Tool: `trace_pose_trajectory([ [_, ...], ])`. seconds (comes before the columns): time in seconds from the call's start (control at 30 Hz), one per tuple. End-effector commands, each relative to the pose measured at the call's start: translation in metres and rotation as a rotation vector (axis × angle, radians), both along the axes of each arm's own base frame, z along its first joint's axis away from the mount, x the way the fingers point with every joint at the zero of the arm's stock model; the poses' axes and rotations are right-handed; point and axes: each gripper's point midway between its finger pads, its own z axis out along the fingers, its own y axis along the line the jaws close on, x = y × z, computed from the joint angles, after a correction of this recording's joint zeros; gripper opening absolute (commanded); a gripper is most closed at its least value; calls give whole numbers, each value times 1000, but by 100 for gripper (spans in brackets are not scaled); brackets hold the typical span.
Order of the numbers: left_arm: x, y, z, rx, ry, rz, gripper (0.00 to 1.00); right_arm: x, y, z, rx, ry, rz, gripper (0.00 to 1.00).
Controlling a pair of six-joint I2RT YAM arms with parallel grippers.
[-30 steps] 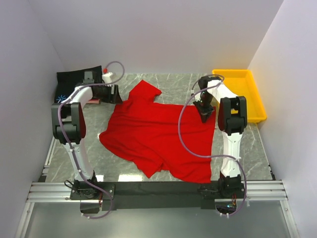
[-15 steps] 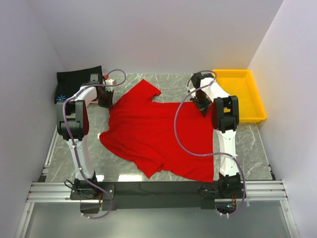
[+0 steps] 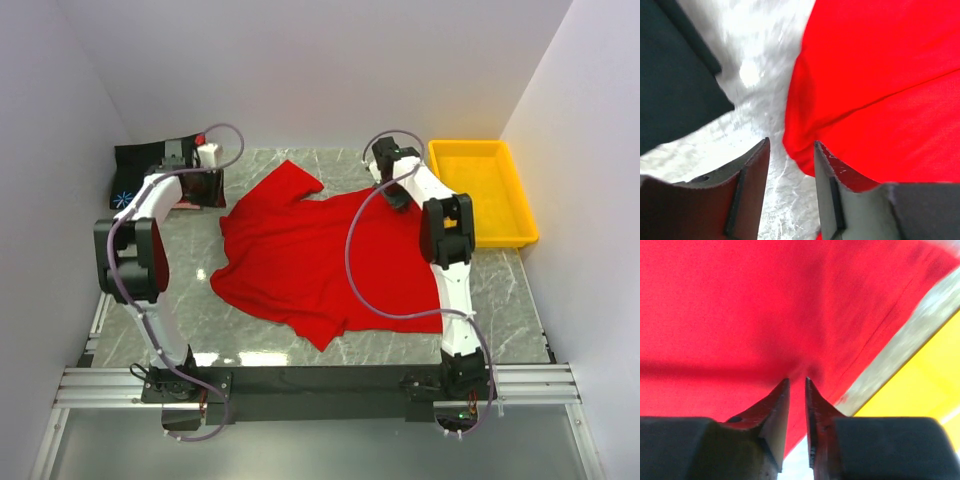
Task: Fold and stack the t-shirts
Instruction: Flatten the tshirt out
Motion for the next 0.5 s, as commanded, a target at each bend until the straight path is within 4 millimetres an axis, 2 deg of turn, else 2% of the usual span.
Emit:
trace_pose_trajectory([
  [0.0, 23, -38, 70, -45, -211, -116, 45, -23, 17, 68, 162, -60, 40, 27],
  [0.07, 27, -60, 57, -40, -186, -155, 40, -44, 25, 75, 220, -18, 42, 32],
  [0.1, 33, -68, 60, -52, -192, -161, 39, -62, 29, 67, 258, 46, 22, 32],
  [0.13, 36, -74, 44, -56, -158, -163, 36, -71, 31, 64, 273, 77, 16, 32],
  [0.17, 38, -84, 36, -53, -140, -173, 31, -78, 33, 62, 285, 98, 4, 29],
  [0.2, 44, -90, 37, -57, -142, -175, 29, -90, 30, 55, 284, 143, -12, 27],
  [0.23, 46, -94, 18, -55, -99, -175, 27, -97, 33, 51, 302, 166, -13, 26],
  [0.3, 51, -102, 11, -57, -77, -166, 22, -111, 31, 42, 307, 214, -34, 20],
  [0.33, 51, -103, -1, -62, -47, -162, 21, -117, 33, 39, 321, 238, -35, 18],
  [0.47, 45, -108, -18, -63, 1, -169, 15, -135, 31, 30, 342, 303, -49, 11],
])
